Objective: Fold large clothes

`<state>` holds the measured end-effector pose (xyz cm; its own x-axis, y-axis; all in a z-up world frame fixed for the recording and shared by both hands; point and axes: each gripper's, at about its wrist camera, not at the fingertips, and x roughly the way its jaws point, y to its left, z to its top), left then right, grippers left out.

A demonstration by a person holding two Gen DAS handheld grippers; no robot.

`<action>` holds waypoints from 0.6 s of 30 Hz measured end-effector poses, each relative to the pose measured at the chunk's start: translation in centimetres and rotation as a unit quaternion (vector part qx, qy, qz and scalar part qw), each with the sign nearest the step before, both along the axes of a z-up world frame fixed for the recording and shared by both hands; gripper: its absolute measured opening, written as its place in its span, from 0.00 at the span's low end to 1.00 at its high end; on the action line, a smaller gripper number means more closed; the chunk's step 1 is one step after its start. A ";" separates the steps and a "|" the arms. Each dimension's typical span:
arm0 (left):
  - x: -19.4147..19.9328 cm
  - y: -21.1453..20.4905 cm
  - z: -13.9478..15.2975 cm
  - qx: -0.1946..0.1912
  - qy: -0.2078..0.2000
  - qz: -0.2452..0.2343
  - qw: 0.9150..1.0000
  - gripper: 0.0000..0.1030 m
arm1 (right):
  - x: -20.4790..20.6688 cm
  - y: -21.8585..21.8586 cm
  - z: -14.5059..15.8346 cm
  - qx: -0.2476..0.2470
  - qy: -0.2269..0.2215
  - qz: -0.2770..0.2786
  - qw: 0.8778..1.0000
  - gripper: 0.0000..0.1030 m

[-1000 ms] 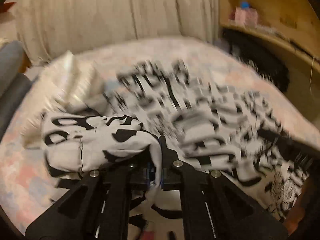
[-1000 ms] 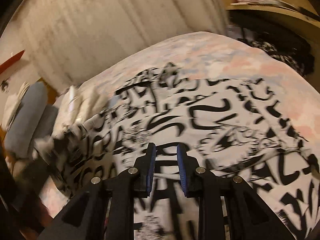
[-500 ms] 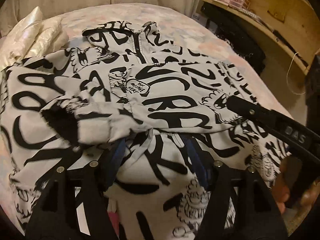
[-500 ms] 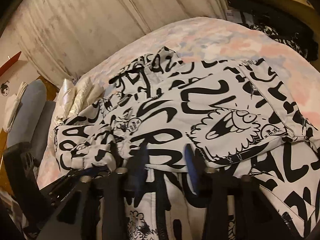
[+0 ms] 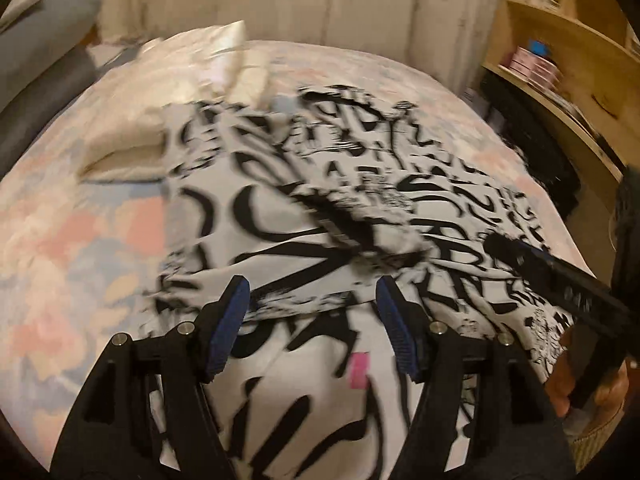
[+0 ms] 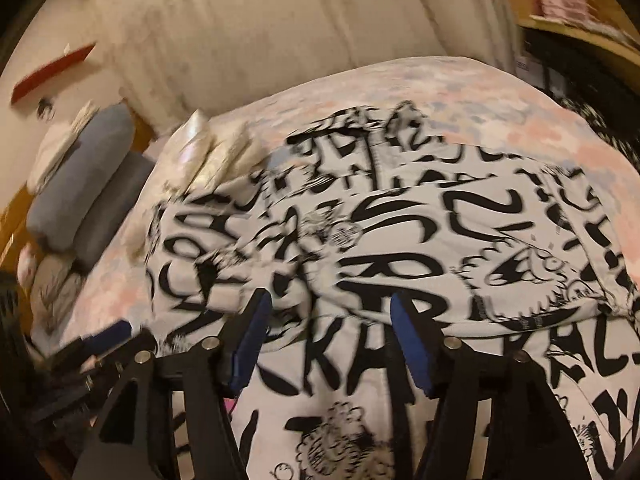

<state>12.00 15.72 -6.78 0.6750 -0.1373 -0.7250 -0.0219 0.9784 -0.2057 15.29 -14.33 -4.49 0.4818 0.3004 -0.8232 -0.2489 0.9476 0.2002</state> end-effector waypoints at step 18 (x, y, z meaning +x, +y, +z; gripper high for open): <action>-0.2 5.4 -3.2 -0.025 0.020 0.064 0.997 0.61 | 2.7 12.9 -7.5 -0.186 -0.003 0.156 0.970 0.55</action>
